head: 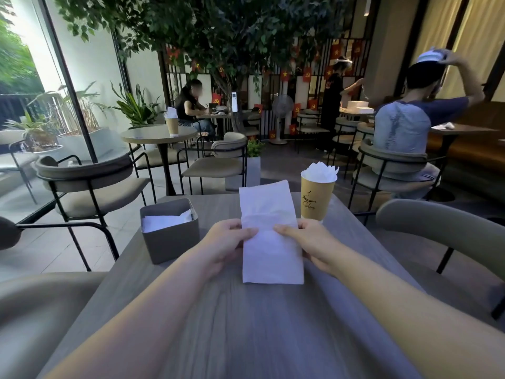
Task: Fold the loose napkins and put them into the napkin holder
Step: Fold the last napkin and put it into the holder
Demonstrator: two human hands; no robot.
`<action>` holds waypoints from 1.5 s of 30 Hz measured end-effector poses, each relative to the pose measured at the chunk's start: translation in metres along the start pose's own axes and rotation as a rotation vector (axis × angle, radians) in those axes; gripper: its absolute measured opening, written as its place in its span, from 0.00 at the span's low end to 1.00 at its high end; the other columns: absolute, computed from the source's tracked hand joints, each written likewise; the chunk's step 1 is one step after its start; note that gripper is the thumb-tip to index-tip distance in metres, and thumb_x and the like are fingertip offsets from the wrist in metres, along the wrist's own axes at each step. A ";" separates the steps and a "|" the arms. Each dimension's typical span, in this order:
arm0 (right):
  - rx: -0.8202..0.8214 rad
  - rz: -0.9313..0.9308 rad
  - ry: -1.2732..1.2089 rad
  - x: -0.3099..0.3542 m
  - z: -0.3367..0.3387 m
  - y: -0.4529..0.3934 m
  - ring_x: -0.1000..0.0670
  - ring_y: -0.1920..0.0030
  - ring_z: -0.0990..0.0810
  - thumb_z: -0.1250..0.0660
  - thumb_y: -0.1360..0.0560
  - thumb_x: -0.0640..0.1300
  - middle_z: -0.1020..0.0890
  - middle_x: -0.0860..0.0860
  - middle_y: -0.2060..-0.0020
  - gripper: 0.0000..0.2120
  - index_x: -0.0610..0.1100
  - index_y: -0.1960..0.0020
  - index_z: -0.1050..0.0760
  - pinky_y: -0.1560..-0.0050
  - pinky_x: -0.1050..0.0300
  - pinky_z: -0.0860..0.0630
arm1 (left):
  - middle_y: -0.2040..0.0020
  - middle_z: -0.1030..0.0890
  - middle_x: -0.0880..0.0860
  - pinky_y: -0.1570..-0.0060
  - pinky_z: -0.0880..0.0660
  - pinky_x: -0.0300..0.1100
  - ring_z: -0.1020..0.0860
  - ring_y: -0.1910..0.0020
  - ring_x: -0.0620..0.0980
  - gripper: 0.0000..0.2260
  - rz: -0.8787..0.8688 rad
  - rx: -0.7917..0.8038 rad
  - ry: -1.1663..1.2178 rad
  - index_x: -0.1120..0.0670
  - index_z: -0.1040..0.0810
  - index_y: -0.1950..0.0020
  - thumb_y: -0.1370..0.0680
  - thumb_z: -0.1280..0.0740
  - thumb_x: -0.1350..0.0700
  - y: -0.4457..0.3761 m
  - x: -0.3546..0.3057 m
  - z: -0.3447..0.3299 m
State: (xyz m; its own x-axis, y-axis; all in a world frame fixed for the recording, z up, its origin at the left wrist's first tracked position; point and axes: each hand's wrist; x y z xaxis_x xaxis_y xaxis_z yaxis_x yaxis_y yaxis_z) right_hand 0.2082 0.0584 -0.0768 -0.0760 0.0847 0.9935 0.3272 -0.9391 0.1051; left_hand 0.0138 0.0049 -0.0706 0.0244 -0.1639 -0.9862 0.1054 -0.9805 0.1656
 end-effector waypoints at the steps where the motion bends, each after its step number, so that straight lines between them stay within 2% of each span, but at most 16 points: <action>1: 0.005 0.006 -0.002 0.000 0.001 0.000 0.47 0.51 0.12 0.28 0.22 0.43 0.10 0.46 0.51 0.08 0.41 0.45 0.16 0.44 0.46 0.17 | 0.48 0.12 0.59 0.42 0.20 0.50 0.14 0.53 0.52 0.08 -0.036 -0.032 -0.028 0.62 0.17 0.45 0.21 0.29 0.60 0.000 0.001 0.001; 7: 0.017 0.132 -0.058 0.002 0.004 0.005 0.49 0.50 0.13 0.32 0.19 0.36 0.11 0.47 0.50 0.09 0.45 0.45 0.15 0.49 0.54 0.18 | 0.58 0.15 0.53 0.50 0.22 0.45 0.18 0.58 0.50 0.03 -0.099 0.003 0.059 0.60 0.19 0.50 0.20 0.33 0.64 0.002 0.000 0.009; 14: 0.098 0.132 -0.100 0.008 -0.003 0.010 0.46 0.53 0.17 0.36 0.19 0.34 0.12 0.45 0.54 0.13 0.44 0.49 0.14 0.46 0.48 0.20 | 0.46 0.18 0.65 0.45 0.29 0.52 0.22 0.49 0.57 0.14 -0.132 -0.006 0.066 0.72 0.25 0.40 0.22 0.34 0.66 0.005 0.001 0.010; 16: 0.136 0.110 -0.143 0.009 -0.005 0.012 0.46 0.55 0.21 0.38 0.18 0.36 0.16 0.43 0.55 0.13 0.44 0.52 0.14 0.51 0.50 0.23 | 0.55 0.21 0.61 0.55 0.30 0.49 0.25 0.56 0.55 0.05 -0.167 -0.031 0.016 0.68 0.23 0.52 0.23 0.35 0.66 0.005 0.002 0.012; 18: 0.161 0.050 -0.197 0.011 -0.005 0.012 0.45 0.56 0.23 0.38 0.20 0.40 0.18 0.45 0.54 0.11 0.44 0.56 0.17 0.54 0.54 0.27 | 0.64 0.27 0.55 0.65 0.38 0.44 0.32 0.63 0.51 0.14 -0.187 -0.086 -0.047 0.56 0.25 0.66 0.22 0.38 0.68 0.003 0.003 0.015; 20: 0.214 0.009 -0.194 0.011 -0.008 0.010 0.45 0.53 0.21 0.36 0.23 0.46 0.16 0.46 0.51 0.11 0.41 0.51 0.17 0.52 0.53 0.28 | 0.66 0.32 0.52 0.66 0.44 0.44 0.38 0.64 0.52 0.19 -0.218 -0.147 -0.092 0.50 0.27 0.69 0.23 0.43 0.68 0.003 0.002 0.018; 22: 0.189 0.037 -0.083 0.006 -0.012 0.005 0.49 0.54 0.19 0.30 0.24 0.48 0.15 0.48 0.51 0.12 0.41 0.46 0.16 0.52 0.55 0.27 | 0.65 0.34 0.53 0.67 0.45 0.45 0.39 0.64 0.52 0.19 -0.231 -0.192 -0.112 0.50 0.27 0.68 0.24 0.46 0.68 0.005 0.001 0.020; 25: 0.083 0.169 0.140 0.000 -0.018 0.002 0.57 0.60 0.22 0.25 0.24 0.46 0.17 0.58 0.61 0.05 0.47 0.49 0.13 0.57 0.62 0.28 | 0.62 0.29 0.56 0.66 0.39 0.44 0.33 0.64 0.53 0.18 -0.210 -0.217 -0.067 0.52 0.24 0.65 0.22 0.46 0.67 0.010 -0.004 0.020; 27: 0.034 0.234 0.167 0.000 -0.018 0.000 0.63 0.68 0.26 0.26 0.23 0.43 0.20 0.65 0.70 0.03 0.47 0.50 0.14 0.66 0.71 0.33 | 0.59 0.22 0.58 0.59 0.28 0.47 0.24 0.61 0.54 0.16 -0.207 -0.188 0.028 0.54 0.19 0.59 0.21 0.44 0.65 0.013 -0.009 0.022; 29: -0.034 0.299 0.212 0.001 -0.018 -0.005 0.65 0.70 0.26 0.27 0.22 0.42 0.22 0.66 0.73 0.04 0.47 0.51 0.14 0.70 0.73 0.34 | 0.57 0.17 0.54 0.51 0.22 0.47 0.18 0.57 0.52 0.11 -0.213 -0.137 0.060 0.55 0.17 0.51 0.19 0.40 0.61 0.017 -0.012 0.026; 31: -0.058 0.336 0.245 0.002 -0.021 -0.008 0.66 0.71 0.27 0.28 0.22 0.42 0.22 0.66 0.73 0.04 0.47 0.51 0.14 0.70 0.73 0.34 | 0.60 0.18 0.52 0.53 0.24 0.44 0.20 0.60 0.49 0.06 -0.290 -0.117 -0.136 0.52 0.16 0.49 0.19 0.34 0.55 0.018 -0.010 0.032; 33: -0.049 0.350 0.251 0.003 -0.025 -0.009 0.66 0.71 0.26 0.28 0.21 0.41 0.22 0.67 0.74 0.04 0.46 0.50 0.14 0.70 0.73 0.34 | 0.65 0.26 0.52 0.61 0.32 0.41 0.28 0.66 0.48 0.03 -0.390 -0.156 -0.406 0.50 0.16 0.51 0.21 0.30 0.55 0.017 -0.007 0.039; 36: -0.071 0.350 0.223 0.005 -0.036 -0.012 0.65 0.68 0.25 0.28 0.22 0.43 0.18 0.63 0.66 0.04 0.47 0.49 0.14 0.69 0.74 0.33 | 0.65 0.31 0.51 0.65 0.36 0.39 0.32 0.68 0.48 0.04 -0.430 -0.212 -0.474 0.50 0.16 0.54 0.22 0.30 0.57 0.015 -0.007 0.047; 40: -0.123 0.367 0.206 0.013 -0.054 -0.021 0.61 0.56 0.22 0.28 0.22 0.42 0.14 0.53 0.51 0.05 0.45 0.48 0.14 0.65 0.76 0.31 | 0.67 0.30 0.48 0.71 0.37 0.33 0.33 0.70 0.46 0.05 -0.439 -0.322 -0.537 0.49 0.17 0.56 0.22 0.30 0.57 0.020 -0.013 0.056; 43: -0.110 0.405 0.209 0.023 -0.076 -0.030 0.58 0.53 0.20 0.28 0.22 0.41 0.13 0.51 0.50 0.05 0.43 0.49 0.14 0.60 0.75 0.30 | 0.64 0.22 0.51 0.67 0.34 0.34 0.28 0.68 0.47 0.06 -0.448 -0.428 -0.591 0.48 0.17 0.57 0.23 0.30 0.57 0.025 -0.020 0.070; 45: -0.101 0.423 0.227 0.030 -0.094 -0.037 0.56 0.52 0.20 0.28 0.22 0.40 0.12 0.49 0.50 0.05 0.43 0.49 0.14 0.58 0.71 0.28 | 0.68 0.24 0.47 0.68 0.34 0.30 0.27 0.70 0.43 0.06 -0.452 -0.498 -0.651 0.48 0.17 0.58 0.24 0.30 0.58 0.030 -0.026 0.083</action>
State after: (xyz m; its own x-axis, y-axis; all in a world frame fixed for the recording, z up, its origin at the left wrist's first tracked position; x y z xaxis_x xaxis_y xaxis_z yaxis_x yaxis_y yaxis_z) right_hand 0.1053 0.0639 -0.0554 -0.1632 -0.3758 0.9122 0.2815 -0.9039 -0.3221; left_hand -0.0661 -0.0296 -0.0402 -0.6685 0.0462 -0.7423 0.3860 -0.8315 -0.3994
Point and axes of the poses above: each hand's wrist, its own y-axis away from the middle knuckle, its own z-axis out of the back of the hand, x = y × z
